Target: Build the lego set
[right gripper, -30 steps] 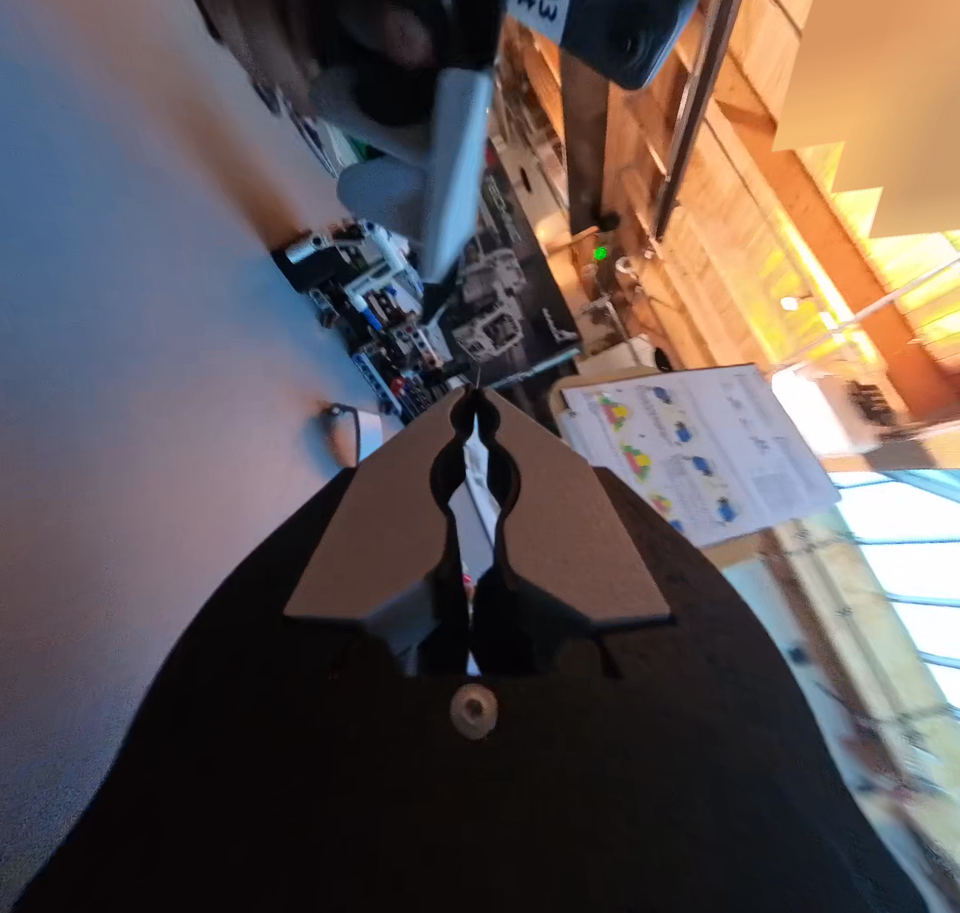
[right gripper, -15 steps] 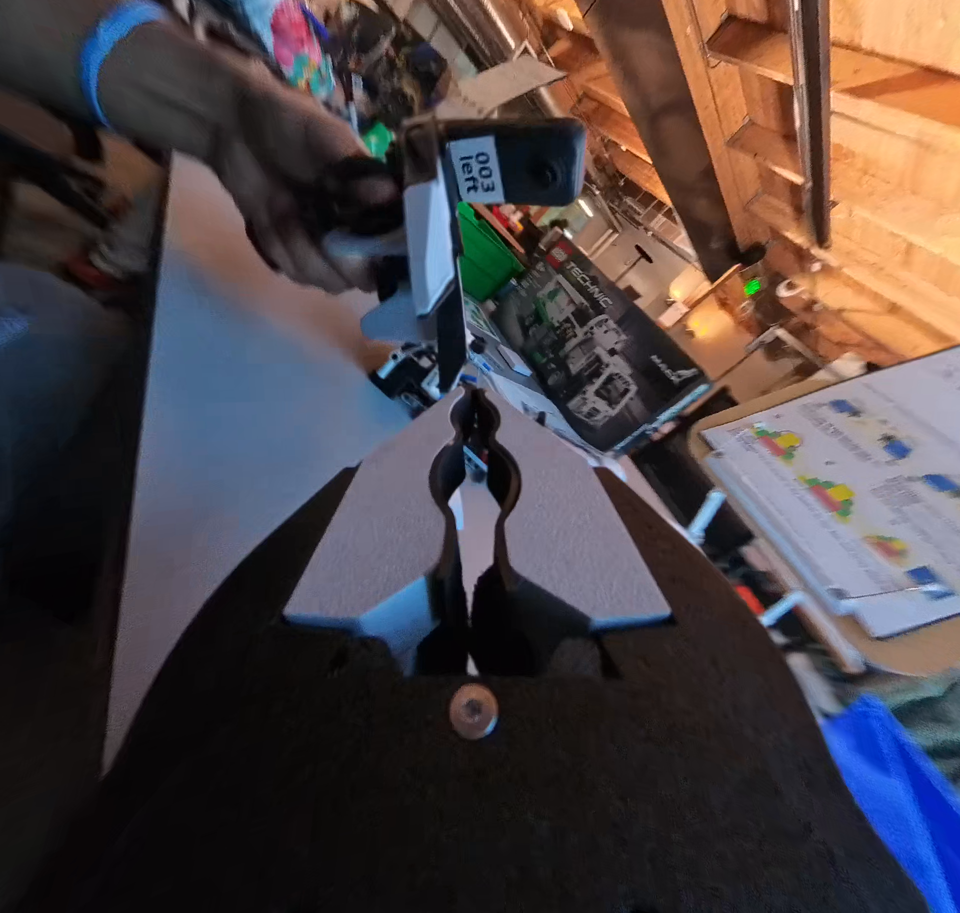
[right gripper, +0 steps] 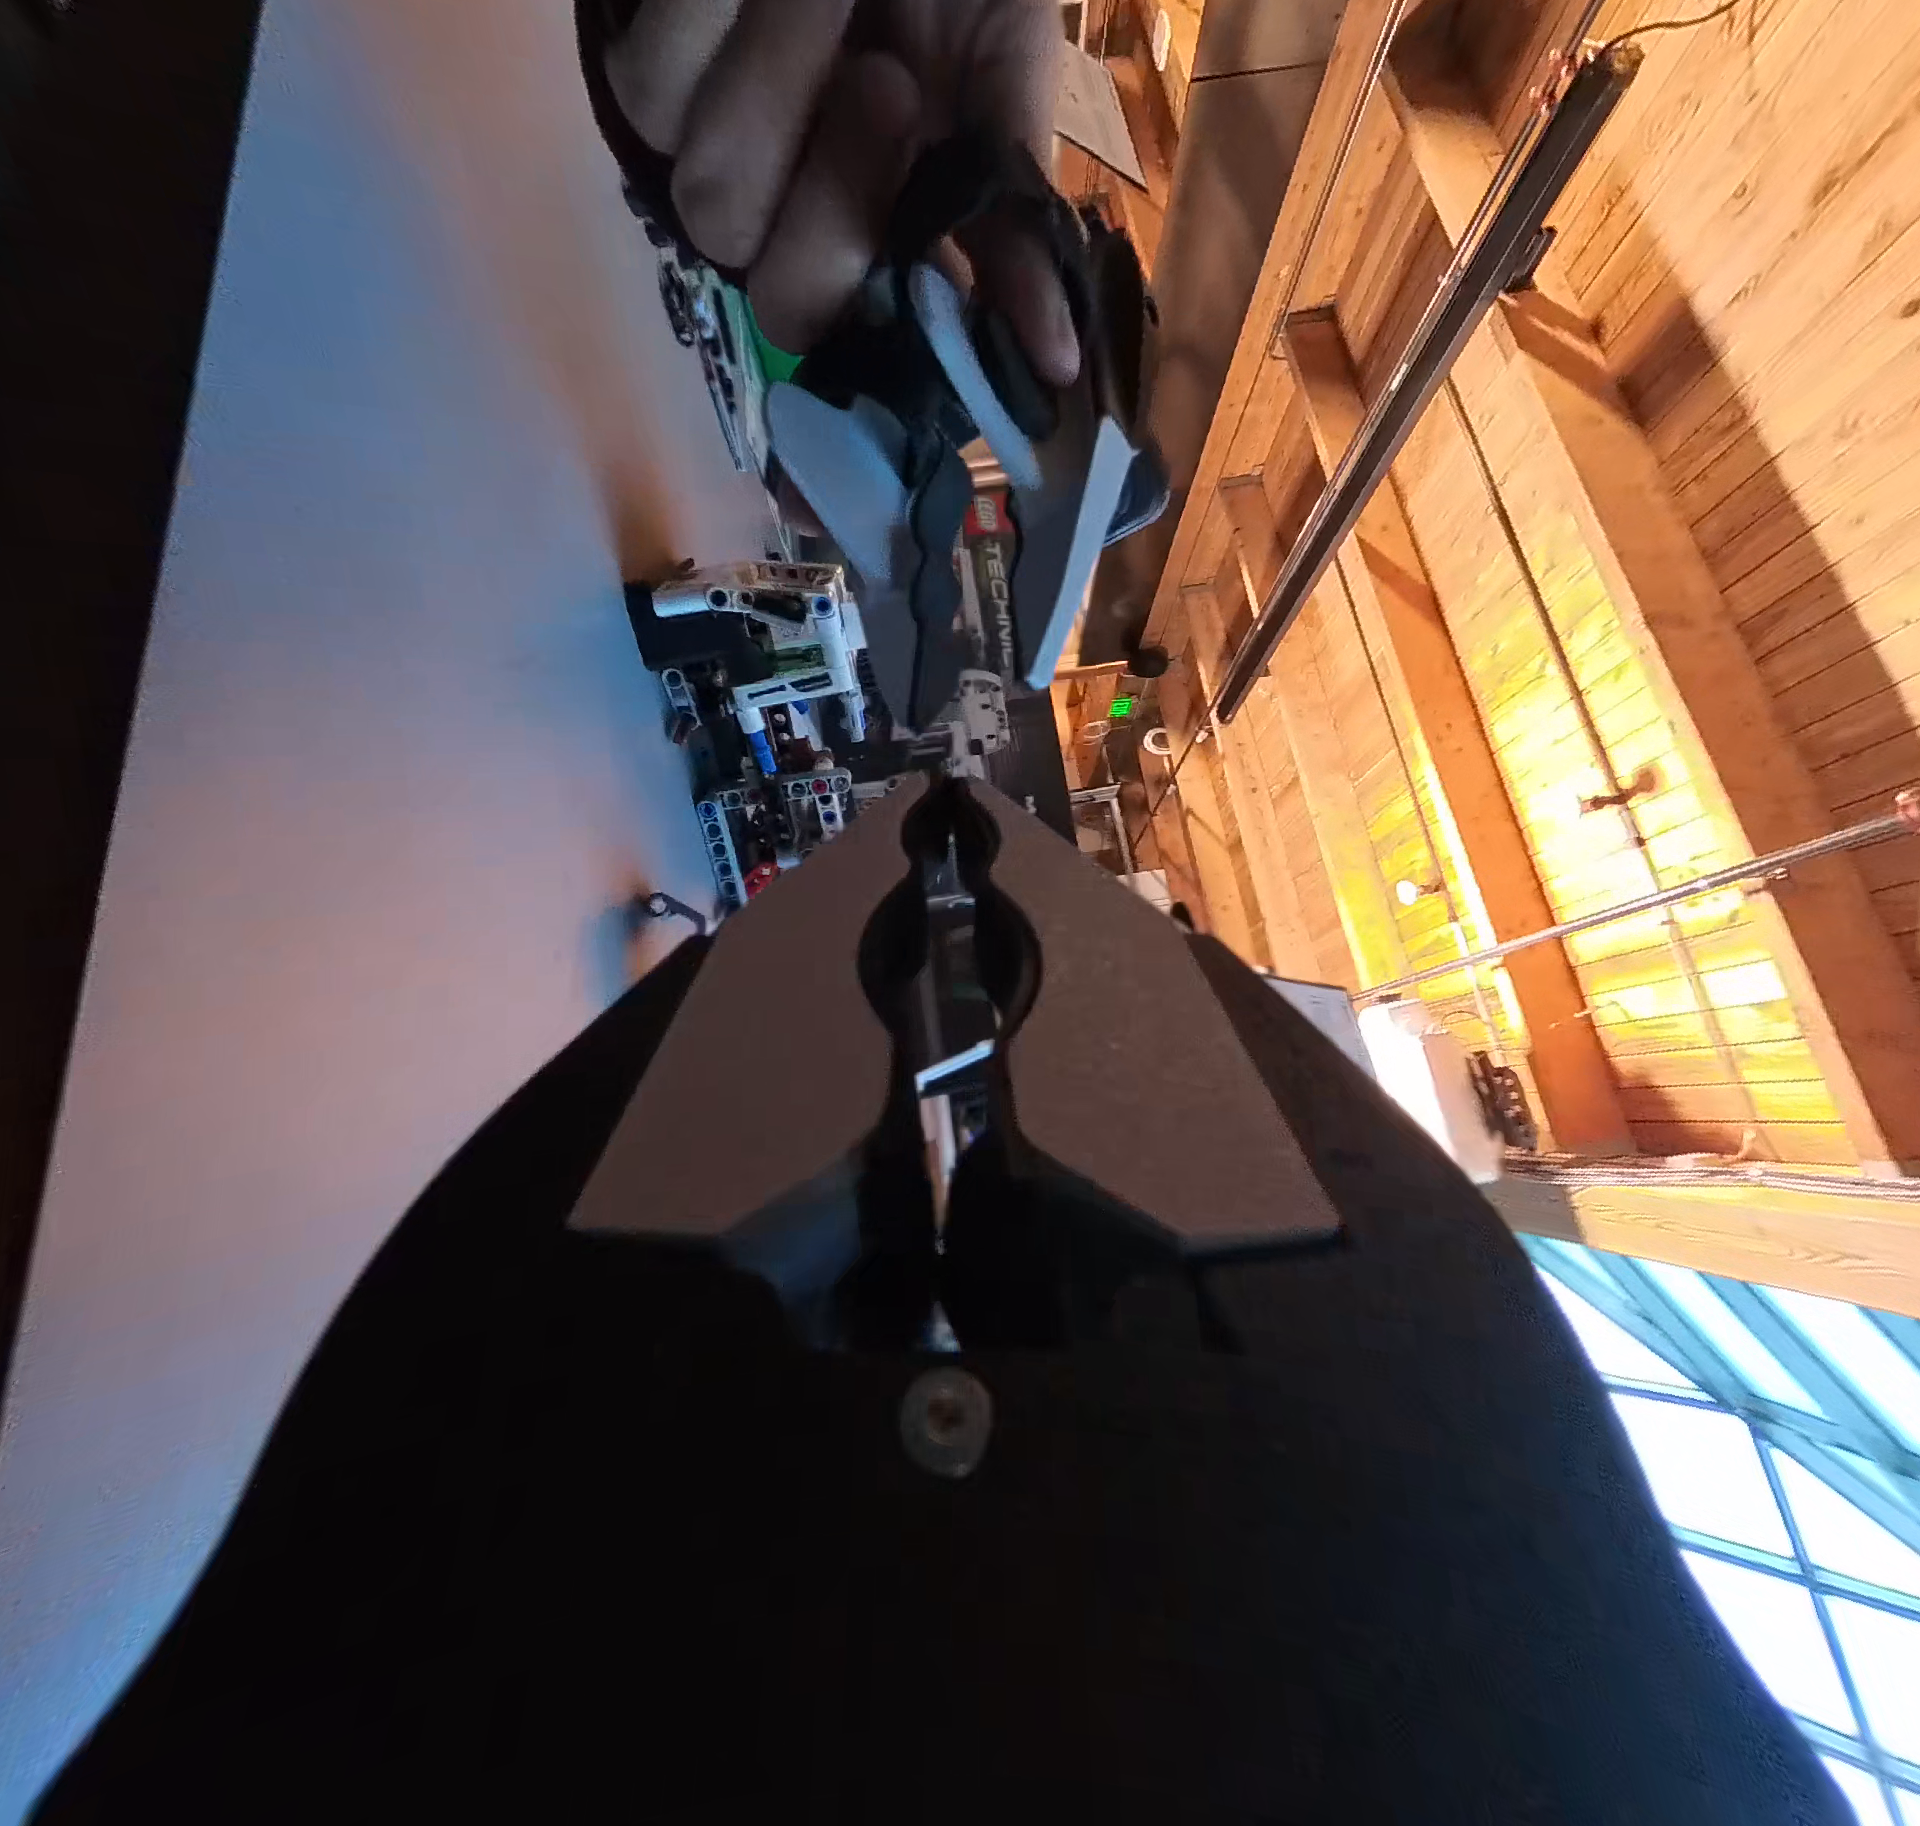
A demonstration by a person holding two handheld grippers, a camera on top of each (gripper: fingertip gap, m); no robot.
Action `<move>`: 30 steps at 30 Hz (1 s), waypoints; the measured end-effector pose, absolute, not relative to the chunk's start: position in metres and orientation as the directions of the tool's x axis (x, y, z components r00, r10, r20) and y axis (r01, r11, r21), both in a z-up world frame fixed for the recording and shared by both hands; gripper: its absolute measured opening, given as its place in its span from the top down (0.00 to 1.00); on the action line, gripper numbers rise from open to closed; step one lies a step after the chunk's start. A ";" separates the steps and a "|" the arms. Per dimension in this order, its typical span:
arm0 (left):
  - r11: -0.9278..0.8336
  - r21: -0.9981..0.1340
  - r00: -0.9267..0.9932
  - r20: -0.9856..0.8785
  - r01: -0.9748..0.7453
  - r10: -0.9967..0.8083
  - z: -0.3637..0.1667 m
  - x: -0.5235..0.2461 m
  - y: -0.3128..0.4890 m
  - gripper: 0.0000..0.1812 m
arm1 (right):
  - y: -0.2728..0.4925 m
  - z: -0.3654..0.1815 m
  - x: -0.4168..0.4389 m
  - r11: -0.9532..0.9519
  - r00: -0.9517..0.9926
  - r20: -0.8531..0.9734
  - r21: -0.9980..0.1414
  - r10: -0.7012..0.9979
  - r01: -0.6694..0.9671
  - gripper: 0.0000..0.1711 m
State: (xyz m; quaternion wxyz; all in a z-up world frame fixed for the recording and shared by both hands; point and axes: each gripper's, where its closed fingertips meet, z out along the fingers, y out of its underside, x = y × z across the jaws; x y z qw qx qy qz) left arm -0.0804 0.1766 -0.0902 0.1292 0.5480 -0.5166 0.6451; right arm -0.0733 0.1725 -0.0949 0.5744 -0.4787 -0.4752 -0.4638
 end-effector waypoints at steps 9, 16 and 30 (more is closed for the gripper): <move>-0.426 -0.534 -0.366 0.832 -0.730 -0.417 -0.093 -0.083 0.177 0.97 | 0.173 -0.097 -0.082 0.115 0.049 0.995 -0.039 -0.084 0.993 1.00; -0.443 -0.515 -0.338 0.843 -0.734 -0.419 -0.098 -0.082 0.182 0.94 | 0.173 -0.098 -0.083 0.106 0.017 0.995 -0.007 -0.094 0.994 1.00; -0.430 -0.516 -0.329 0.837 -0.741 -0.437 -0.102 -0.081 0.180 1.00 | 0.173 -0.103 -0.081 0.097 0.006 0.997 0.001 -0.073 0.995 1.00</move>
